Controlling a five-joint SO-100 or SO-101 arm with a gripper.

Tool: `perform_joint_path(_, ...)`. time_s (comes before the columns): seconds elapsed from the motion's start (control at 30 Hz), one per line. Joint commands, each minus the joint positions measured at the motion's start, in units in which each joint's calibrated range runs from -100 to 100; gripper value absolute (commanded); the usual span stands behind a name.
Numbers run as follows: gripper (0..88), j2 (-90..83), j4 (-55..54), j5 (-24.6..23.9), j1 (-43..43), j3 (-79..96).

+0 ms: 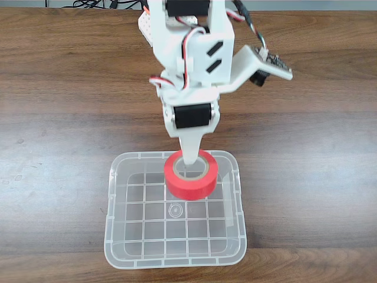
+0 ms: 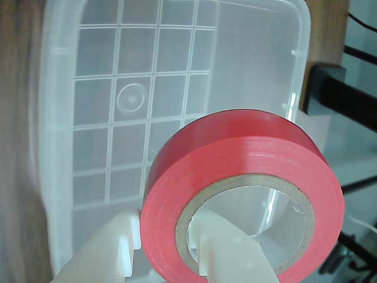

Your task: Grab the tape and place it in the box.

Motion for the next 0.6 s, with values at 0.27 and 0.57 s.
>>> perform_joint_path(0.27, 2.8, 20.78, -3.35, 0.25, -0.02, -22.82)
perform_joint_path(0.57, 12.4, 22.71, -3.35, 0.19, 0.56, -22.91)
